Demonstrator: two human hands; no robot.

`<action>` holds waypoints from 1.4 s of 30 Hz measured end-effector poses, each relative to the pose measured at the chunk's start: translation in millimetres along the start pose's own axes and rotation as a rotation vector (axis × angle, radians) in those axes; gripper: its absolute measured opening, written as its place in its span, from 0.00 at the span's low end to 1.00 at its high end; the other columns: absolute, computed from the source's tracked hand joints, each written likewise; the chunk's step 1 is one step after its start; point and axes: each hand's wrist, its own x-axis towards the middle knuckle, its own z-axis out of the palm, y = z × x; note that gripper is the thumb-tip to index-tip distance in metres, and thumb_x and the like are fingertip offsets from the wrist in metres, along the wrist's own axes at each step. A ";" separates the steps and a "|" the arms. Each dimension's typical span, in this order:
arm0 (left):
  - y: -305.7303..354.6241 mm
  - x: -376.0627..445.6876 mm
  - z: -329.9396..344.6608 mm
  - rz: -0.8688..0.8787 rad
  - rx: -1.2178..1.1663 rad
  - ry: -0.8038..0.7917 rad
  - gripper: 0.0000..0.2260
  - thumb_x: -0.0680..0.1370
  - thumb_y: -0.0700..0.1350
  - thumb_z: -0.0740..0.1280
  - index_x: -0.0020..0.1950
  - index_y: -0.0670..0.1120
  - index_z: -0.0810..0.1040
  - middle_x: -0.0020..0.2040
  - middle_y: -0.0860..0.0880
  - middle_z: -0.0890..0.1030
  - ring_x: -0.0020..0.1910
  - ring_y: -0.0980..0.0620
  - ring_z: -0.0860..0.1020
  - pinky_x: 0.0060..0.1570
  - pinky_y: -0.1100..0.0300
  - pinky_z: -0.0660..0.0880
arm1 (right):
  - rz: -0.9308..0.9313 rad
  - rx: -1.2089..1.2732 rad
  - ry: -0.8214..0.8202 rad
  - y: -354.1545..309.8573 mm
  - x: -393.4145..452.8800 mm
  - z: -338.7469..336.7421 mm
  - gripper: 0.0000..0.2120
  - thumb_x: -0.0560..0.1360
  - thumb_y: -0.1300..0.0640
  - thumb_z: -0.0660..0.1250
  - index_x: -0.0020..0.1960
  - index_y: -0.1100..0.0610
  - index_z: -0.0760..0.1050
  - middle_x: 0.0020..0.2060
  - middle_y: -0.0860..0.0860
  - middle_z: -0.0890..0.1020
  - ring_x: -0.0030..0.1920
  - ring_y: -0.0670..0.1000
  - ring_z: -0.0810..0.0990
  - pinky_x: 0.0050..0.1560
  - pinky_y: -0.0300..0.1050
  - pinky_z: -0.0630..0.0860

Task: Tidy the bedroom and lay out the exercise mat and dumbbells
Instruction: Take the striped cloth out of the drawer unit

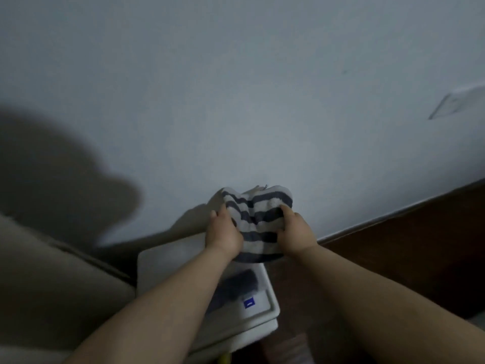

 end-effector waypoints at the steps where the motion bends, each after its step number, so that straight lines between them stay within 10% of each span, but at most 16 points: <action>1: 24.9 3.7 7.8 0.048 -0.019 -0.010 0.23 0.77 0.40 0.63 0.72 0.46 0.62 0.66 0.42 0.65 0.61 0.40 0.72 0.63 0.49 0.70 | 0.023 0.018 0.057 11.7 1.3 -20.7 0.29 0.76 0.61 0.58 0.75 0.52 0.54 0.66 0.59 0.69 0.62 0.61 0.72 0.61 0.52 0.71; 10: 280.9 21.9 153.8 0.529 -0.006 -0.105 0.29 0.76 0.35 0.63 0.74 0.46 0.58 0.71 0.42 0.60 0.64 0.43 0.68 0.52 0.62 0.63 | 0.202 0.138 0.550 174.7 10.7 -226.9 0.29 0.75 0.64 0.57 0.74 0.49 0.57 0.67 0.54 0.68 0.64 0.58 0.71 0.62 0.53 0.73; 42: 969.9 108.2 655.6 1.183 0.148 -0.716 0.26 0.77 0.39 0.61 0.74 0.50 0.59 0.68 0.46 0.60 0.63 0.45 0.70 0.64 0.57 0.66 | 0.787 0.215 1.000 706.4 172.3 -733.4 0.29 0.77 0.66 0.56 0.76 0.52 0.55 0.68 0.56 0.65 0.63 0.57 0.71 0.62 0.49 0.71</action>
